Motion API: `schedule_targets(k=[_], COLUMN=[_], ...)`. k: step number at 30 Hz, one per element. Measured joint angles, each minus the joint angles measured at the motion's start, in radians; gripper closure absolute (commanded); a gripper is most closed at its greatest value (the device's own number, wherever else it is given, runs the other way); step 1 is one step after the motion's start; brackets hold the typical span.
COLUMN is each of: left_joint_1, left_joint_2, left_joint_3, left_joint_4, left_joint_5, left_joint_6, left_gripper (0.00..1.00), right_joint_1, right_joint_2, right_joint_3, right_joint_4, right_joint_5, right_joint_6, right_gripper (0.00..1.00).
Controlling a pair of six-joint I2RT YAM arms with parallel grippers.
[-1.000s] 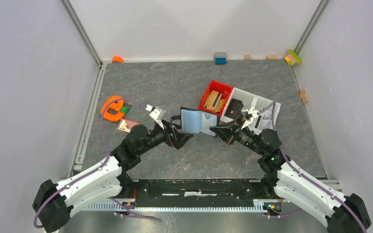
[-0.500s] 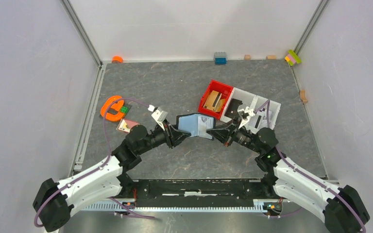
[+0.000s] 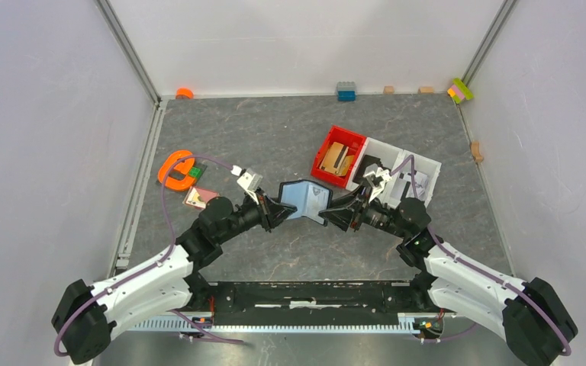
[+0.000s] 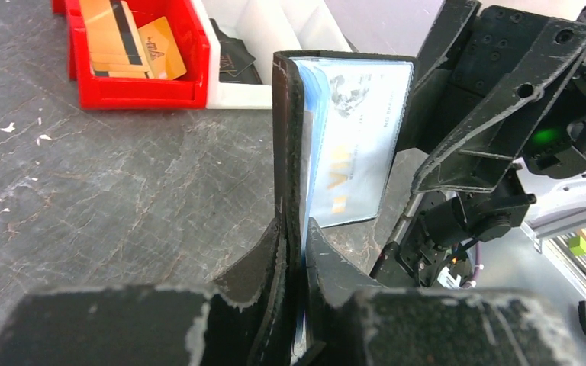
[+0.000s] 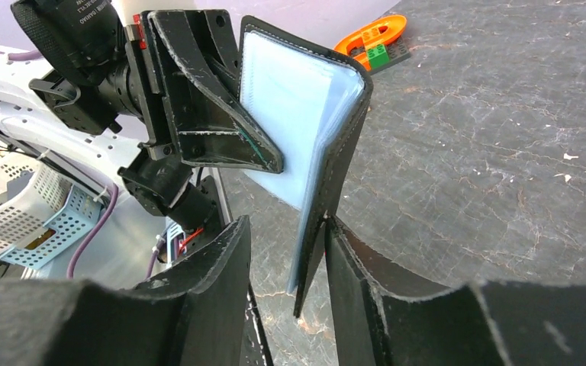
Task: Take the credit cards out of the card holder
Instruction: Remove the credit card from the card holder.
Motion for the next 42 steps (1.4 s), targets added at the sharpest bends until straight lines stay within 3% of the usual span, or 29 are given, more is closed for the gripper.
schedule_targets(k=[8, 13, 15, 24, 42], left_joint_1=[0.0, 0.0, 0.0, 0.012, 0.009], left_joint_2=[-0.051, -0.05, -0.044, 0.09, 0.105], left_joint_3=[0.0, 0.0, 0.0, 0.0, 0.0], left_joint_4=[-0.024, -0.019, -0.003, 0.129, 0.182], left_joint_5=[-0.058, -0.04, -0.009, 0.179, 0.282], left_joint_6=[0.0, 0.0, 0.0, -0.007, -0.02], left_gripper=[0.98, 0.98, 0.98, 0.98, 0.98], right_joint_1=[0.0, 0.0, 0.0, 0.0, 0.002], right_joint_2=[-0.002, 0.003, 0.013, 0.051, 0.075], right_joint_3=[0.0, 0.0, 0.0, 0.0, 0.0], right_joint_4=[0.001, 0.01, 0.015, 0.011, -0.029], right_joint_5=[-0.002, -0.002, -0.002, -0.008, 0.014], right_joint_6=[-0.01, -0.015, -0.016, -0.01, -0.017], right_gripper=[0.61, 0.83, 0.87, 0.85, 0.76])
